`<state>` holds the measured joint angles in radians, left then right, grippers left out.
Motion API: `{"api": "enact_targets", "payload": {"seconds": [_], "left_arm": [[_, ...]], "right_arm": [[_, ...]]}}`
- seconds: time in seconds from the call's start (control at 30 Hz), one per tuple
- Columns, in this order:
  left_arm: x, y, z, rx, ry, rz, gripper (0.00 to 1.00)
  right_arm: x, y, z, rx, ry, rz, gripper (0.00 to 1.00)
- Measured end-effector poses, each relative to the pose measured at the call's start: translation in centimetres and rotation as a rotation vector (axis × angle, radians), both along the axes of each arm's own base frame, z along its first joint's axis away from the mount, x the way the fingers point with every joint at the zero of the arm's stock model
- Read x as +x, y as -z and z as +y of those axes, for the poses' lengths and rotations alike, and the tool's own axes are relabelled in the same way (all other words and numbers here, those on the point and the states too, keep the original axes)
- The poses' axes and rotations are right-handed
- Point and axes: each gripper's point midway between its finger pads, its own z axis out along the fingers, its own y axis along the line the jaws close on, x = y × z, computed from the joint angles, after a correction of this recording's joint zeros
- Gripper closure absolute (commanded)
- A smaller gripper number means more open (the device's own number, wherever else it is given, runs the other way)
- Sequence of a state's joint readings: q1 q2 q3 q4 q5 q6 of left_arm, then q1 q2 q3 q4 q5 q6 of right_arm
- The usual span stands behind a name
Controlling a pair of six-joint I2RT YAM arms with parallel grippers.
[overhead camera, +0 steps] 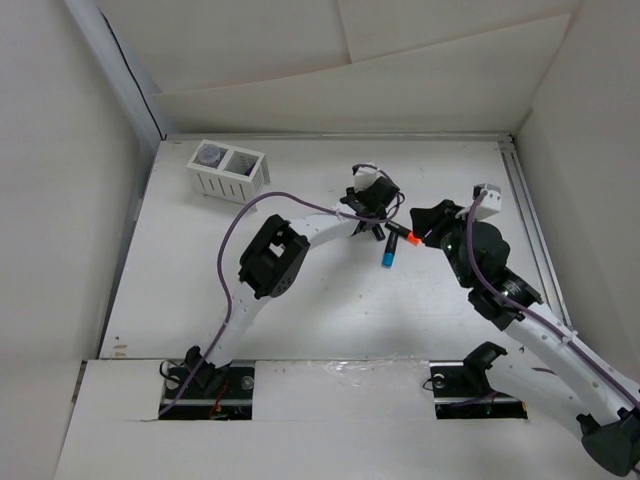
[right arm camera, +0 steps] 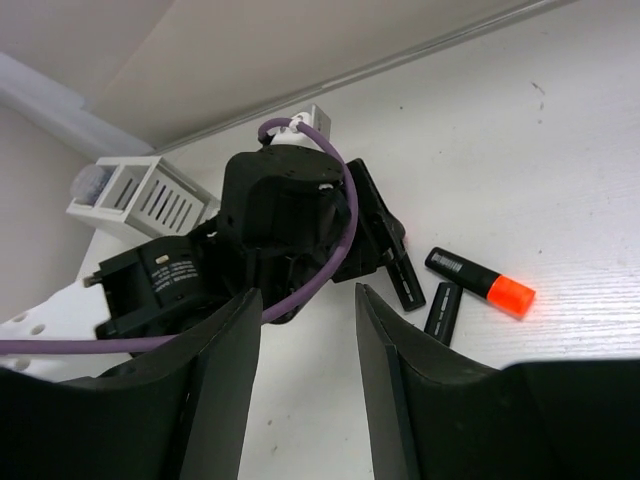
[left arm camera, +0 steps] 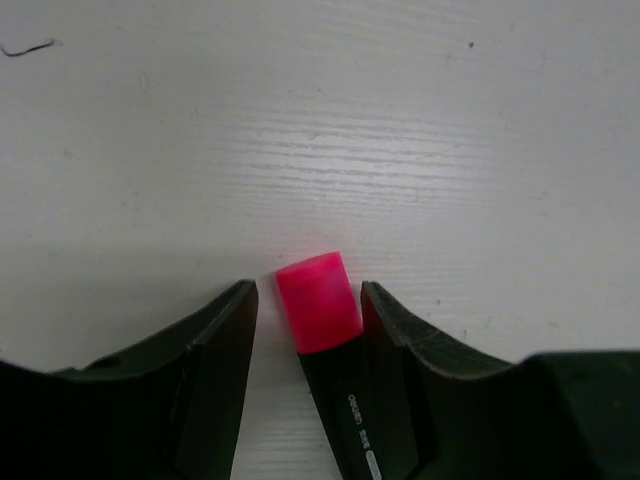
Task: Sort the stationery into containers
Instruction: Pick up the pen from the center of the board.
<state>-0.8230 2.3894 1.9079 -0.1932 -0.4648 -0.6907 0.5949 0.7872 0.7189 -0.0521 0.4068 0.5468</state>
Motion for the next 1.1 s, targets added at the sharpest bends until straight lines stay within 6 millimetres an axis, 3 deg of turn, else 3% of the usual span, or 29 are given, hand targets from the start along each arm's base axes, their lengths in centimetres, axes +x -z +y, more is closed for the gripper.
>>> {"api": "enact_targets", "payload": {"seconds": [0.23,0.47,0.7,0.97,1.1], "left_arm": [[0.4,0.1,-0.1,0.009,-0.008,-0.01,0.55],[0.6,0.2,0.0,0.019,-0.013,-0.019,0.62],[1.1,0.3,0.9,0.072,-0.026,-0.045,0.87],[1.2,0.4,1.8,0.093,-0.044,-0.086,0.99],[0.3,0.3,3.1,0.122,-0.041,-0.086,1.0]], "right_arm": [[-0.3,-0.2,0.2,0.008,-0.021,-0.008,0.45],[-0.4,0.1,0.4,0.004,-0.032,-0.002,0.43],[-0.5,0.0,0.4,0.005,-0.035,-0.008,0.33],[-0.5,-0.1,0.4,0.006,-0.035,-0.01,0.32],[-0.5,0.0,0.4,0.006,-0.035,-0.01,0.32]]}}
